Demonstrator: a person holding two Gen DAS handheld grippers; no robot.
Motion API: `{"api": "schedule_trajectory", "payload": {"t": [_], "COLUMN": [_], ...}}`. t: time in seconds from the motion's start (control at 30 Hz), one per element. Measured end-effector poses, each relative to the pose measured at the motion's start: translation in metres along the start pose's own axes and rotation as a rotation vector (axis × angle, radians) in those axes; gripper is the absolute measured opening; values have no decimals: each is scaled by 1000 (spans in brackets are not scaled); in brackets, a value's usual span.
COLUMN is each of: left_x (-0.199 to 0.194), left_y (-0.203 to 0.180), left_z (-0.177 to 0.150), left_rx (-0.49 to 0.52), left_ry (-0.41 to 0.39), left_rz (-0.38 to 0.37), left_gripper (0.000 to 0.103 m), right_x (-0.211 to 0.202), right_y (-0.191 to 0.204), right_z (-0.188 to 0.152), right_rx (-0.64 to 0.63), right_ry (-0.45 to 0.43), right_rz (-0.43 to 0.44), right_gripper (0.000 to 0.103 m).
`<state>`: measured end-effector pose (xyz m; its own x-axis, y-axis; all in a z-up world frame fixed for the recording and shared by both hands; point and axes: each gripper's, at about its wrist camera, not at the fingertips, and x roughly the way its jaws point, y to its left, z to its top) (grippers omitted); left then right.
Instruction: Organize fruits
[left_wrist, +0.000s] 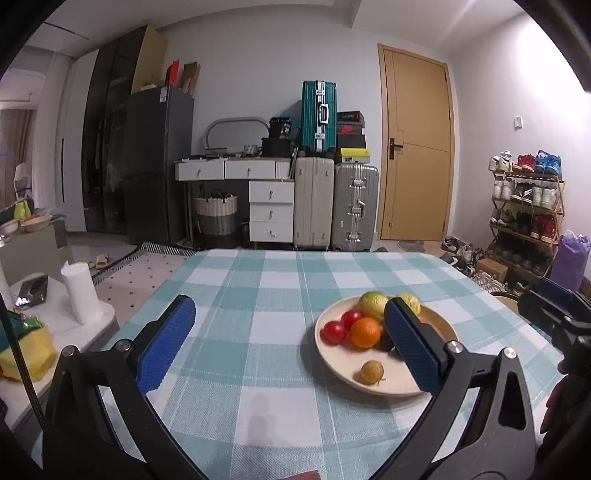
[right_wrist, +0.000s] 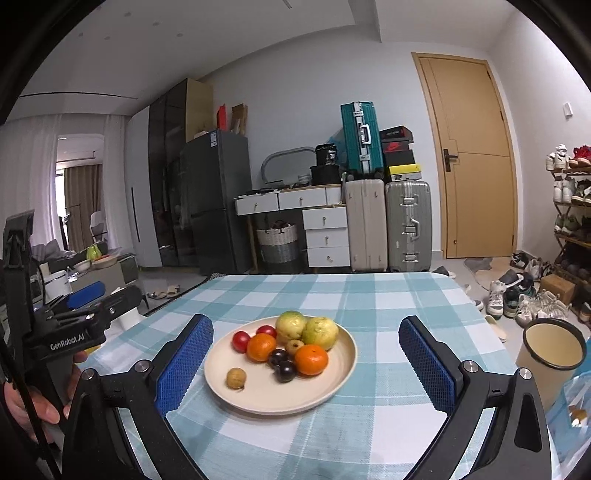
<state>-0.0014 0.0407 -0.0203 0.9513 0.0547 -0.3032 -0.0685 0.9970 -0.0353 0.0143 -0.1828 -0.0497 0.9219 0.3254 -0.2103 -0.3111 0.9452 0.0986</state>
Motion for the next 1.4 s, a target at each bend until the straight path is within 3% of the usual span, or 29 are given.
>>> {"api": "schedule_trajectory", "payload": {"t": [0.27, 0.47, 0.6, 0.7, 1.4], "left_x": [8, 16, 26, 21, 23], "left_y": [-1, 4, 2, -4, -7], "left_z": [-15, -18, -20, -21, -21], "left_rx": [9, -8, 4, 32, 29], "left_ry": [-20, 9, 54, 21, 28], "left_rz": [23, 28, 39, 36, 35], "left_gripper": [102, 102, 102, 102, 102], "right_x": [6, 4, 14, 13, 15], "right_y": [-11, -6, 3, 15, 13], "right_z": [-11, -11, -14, -16, -17], "right_rx": [7, -25, -62, -122, -103], "right_ry": [15, 4, 64, 55, 69], "right_rz": [-59, -50, -34, -22, -14], "right_gripper": [103, 103, 103, 103, 103]}}
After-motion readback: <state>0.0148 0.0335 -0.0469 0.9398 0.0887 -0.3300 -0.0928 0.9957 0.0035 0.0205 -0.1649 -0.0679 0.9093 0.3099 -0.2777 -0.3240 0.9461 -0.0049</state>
